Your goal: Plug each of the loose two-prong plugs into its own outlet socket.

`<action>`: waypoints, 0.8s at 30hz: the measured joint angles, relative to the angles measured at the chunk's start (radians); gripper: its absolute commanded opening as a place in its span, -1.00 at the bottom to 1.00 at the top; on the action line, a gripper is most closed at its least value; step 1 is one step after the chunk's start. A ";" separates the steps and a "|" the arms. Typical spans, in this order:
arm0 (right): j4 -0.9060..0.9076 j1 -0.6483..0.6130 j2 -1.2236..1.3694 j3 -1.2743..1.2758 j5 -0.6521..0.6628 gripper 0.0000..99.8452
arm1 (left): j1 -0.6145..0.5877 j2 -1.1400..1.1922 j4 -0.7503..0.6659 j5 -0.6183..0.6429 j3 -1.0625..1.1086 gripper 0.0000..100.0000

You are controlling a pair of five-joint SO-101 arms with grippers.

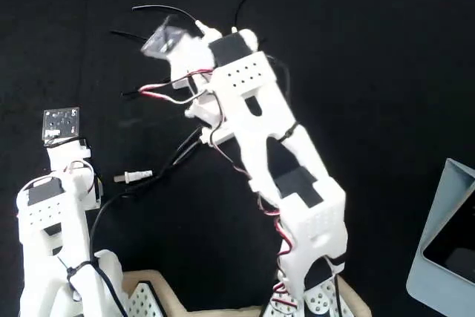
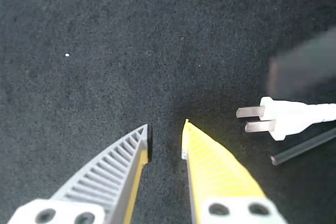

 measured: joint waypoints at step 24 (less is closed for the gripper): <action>-0.431 -0.060 -0.138 0.812 -0.361 -0.73 | 0.000 0.000 0.000 0.000 0.000 -0.76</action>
